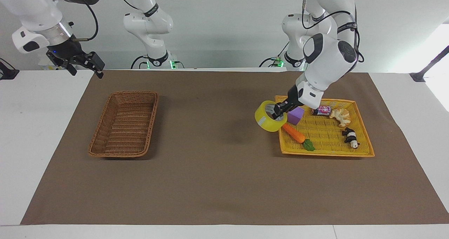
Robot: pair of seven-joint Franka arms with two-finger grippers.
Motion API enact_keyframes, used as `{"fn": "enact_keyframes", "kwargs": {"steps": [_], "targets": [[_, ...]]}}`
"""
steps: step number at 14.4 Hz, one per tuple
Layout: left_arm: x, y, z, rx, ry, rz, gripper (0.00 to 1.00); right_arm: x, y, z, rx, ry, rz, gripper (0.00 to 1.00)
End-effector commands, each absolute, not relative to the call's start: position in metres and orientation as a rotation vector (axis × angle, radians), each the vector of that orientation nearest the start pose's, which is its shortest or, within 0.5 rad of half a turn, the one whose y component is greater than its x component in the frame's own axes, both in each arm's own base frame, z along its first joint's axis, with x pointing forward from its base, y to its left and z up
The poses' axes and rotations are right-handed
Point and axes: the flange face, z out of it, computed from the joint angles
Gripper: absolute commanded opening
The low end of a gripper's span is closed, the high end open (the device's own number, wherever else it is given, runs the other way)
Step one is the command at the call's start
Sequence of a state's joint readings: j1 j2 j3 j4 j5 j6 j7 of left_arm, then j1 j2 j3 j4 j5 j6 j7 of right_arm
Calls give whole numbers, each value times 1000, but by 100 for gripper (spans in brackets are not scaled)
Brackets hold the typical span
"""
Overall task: Move tape to another basket
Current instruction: 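Lift the tape roll with the left gripper toward the table center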
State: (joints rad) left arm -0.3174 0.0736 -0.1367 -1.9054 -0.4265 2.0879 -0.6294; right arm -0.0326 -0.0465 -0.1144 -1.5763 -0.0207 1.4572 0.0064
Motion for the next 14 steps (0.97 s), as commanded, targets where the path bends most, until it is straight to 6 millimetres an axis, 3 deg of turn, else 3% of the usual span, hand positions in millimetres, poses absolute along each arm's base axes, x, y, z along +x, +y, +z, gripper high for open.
{"fn": "enact_keyframes", "kwargs": {"steps": [1, 4, 8, 14], "targets": [[504, -326, 499, -3502, -674, 199, 0, 516, -89, 643, -3150, 228, 88, 100], [498, -350, 510, -3576, -696, 191, 0, 516, -88, 644, -3151, 223, 88, 100], [497, -353, 511, -3584, -693, 186, 0, 518, -78, 643, -3126, 204, 82, 100], [499, -360, 521, -3611, -683, 167, 0, 521, -61, 646, -2846, 106, 29, 100]]}}
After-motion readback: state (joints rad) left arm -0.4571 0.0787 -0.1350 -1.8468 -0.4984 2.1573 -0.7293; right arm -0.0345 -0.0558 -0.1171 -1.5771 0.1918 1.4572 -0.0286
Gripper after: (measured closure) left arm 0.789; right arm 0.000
